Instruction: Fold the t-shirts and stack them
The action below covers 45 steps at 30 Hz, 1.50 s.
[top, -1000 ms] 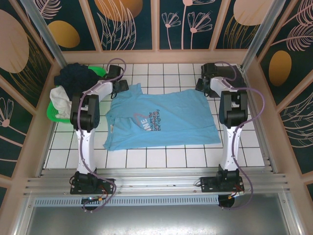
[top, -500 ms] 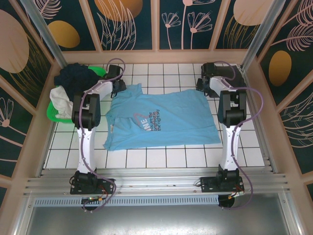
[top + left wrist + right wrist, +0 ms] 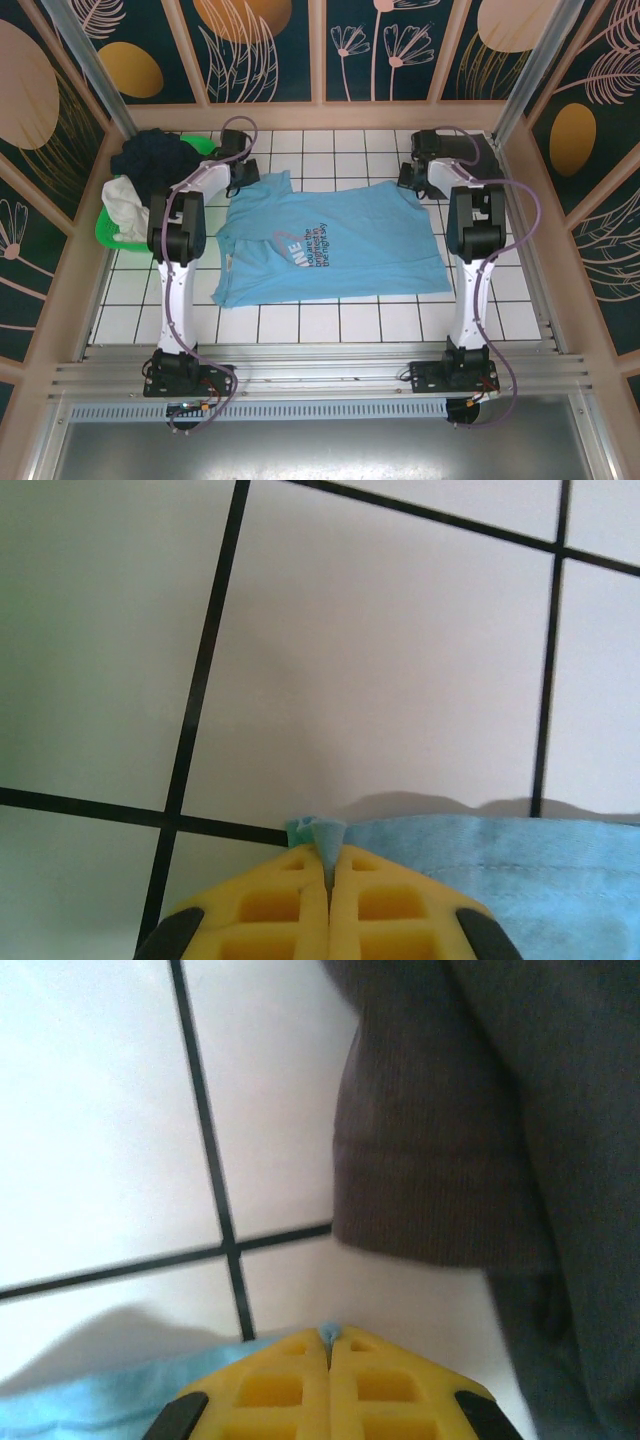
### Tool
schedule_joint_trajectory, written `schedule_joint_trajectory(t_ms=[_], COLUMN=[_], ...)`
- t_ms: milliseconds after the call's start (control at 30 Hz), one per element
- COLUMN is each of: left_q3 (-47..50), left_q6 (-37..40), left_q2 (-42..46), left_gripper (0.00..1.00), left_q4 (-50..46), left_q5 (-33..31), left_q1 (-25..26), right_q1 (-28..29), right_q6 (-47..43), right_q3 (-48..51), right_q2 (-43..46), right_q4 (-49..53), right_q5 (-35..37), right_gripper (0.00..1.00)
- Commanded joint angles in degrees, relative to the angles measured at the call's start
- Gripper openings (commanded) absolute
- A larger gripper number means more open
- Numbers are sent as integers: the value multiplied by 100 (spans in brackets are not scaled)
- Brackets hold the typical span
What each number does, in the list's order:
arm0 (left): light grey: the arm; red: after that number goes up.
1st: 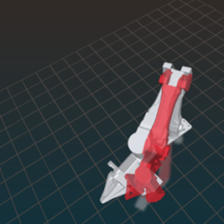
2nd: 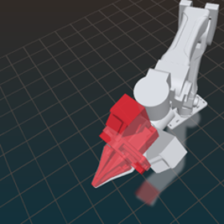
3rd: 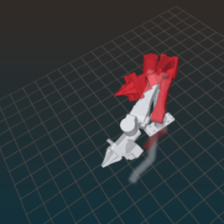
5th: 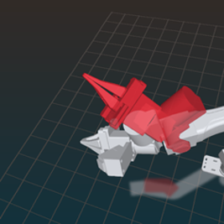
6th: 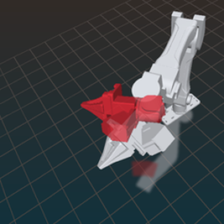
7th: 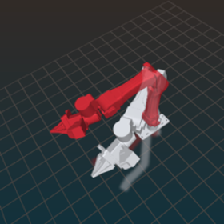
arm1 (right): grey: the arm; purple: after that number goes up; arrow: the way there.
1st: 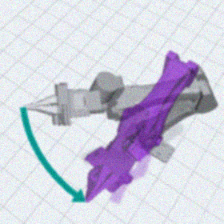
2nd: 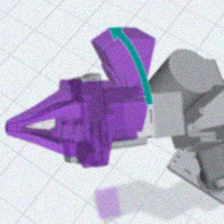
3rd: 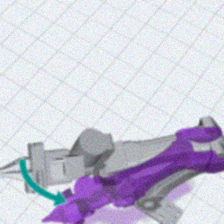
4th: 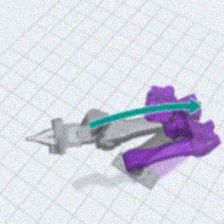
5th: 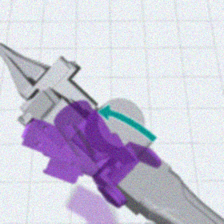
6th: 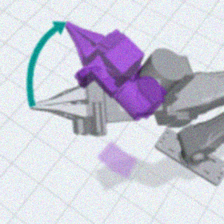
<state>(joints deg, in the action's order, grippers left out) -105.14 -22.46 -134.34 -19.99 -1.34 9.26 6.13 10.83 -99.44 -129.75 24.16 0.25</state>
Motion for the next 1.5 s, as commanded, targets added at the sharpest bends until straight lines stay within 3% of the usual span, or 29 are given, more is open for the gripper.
schedule_joint_trajectory(t_ms=[0, 300, 500, 633, 767, 900, 1233, 1467], left_q3=[248, 2476, 4607, 5821, 6595, 6882, 7322, 6951], left_q6=[214, 701, 657, 497, 410, 297, 93, 148], left_q2=[832, 2990, 4751, 5547, 6185, 6474, 6819, 6842], left_gripper=[0, 0, 0, 0, 0, 0, 0, 0], left_q4=[-13, 581, 1179, 1515, 1445, 1393, 1425, 1321], left_q5=[243, 1191, 1351, 1555, 1362, 1292, 1450, 1760], left_q1=[-40, -40, -40, -33, -44, -40, -29, -4], right_q1=[55, -193, -1011, -1558, -1705, -1685, -1675, -1667], right_q6=[17, 167, 642, 1034, 1046, 1070, 1379, 1662], right_q3=[449, 2360, 3820, 4344, 4650, 4863, 5753, 5764], right_q2=[743, 2270, 3335, 3508, 3572, 3688, 4485, 5118], right_q4=[-194, -879, -1643, -2088, -2121, -2148, -1675, -1480], right_q5=[-176, -587, -1252, -2153, -2172, -2328, -1450, -1204], right_gripper=[0, 0, 0, 0, 0, 0, 5, 7])
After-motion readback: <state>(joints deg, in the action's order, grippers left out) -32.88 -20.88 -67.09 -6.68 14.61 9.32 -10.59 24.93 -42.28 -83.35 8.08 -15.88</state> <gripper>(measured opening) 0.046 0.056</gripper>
